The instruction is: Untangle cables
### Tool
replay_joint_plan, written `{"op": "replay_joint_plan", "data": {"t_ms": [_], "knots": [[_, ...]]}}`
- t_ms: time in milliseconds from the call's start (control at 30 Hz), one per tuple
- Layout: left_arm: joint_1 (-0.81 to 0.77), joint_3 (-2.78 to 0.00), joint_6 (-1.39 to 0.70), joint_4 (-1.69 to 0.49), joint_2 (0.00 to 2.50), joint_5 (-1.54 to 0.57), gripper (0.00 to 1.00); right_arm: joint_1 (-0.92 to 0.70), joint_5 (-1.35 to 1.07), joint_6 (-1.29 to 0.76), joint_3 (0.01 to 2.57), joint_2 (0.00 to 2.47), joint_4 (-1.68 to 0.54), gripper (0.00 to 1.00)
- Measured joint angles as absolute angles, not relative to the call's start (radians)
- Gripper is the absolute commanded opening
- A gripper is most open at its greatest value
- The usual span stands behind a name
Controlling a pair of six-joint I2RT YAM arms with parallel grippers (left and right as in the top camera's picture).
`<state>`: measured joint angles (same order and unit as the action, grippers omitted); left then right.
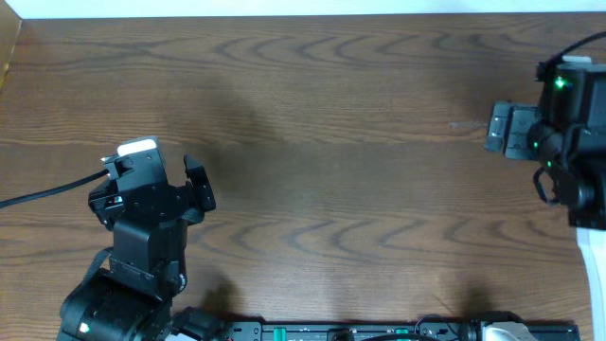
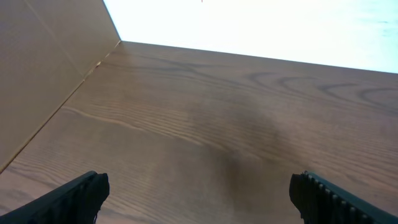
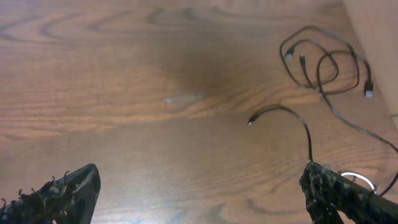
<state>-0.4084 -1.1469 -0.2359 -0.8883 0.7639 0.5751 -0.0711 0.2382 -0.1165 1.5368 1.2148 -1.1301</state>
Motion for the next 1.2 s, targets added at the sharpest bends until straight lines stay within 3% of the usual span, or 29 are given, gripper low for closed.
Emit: {"op": "replay_joint_plan", "data": {"t_ms": [500,900,1200], "knots": [[-0.408,-1.147,-0.149,-0.802,0.762,0.484,0.98,-0.071,0.171,-0.094,1.313,1.142,-0.883,0.99],[-0.408,-1.147,0.002,-0.783,0.727,0.331,0.98,-0.071,0.190,-0.086,1.264,0.918,-0.940,0.99],[-0.408,-1.124,0.033,-0.712,0.727,0.168,0.98,-0.071,0.340,-0.250,1.082,0.875,-0.956,0.99]]}}
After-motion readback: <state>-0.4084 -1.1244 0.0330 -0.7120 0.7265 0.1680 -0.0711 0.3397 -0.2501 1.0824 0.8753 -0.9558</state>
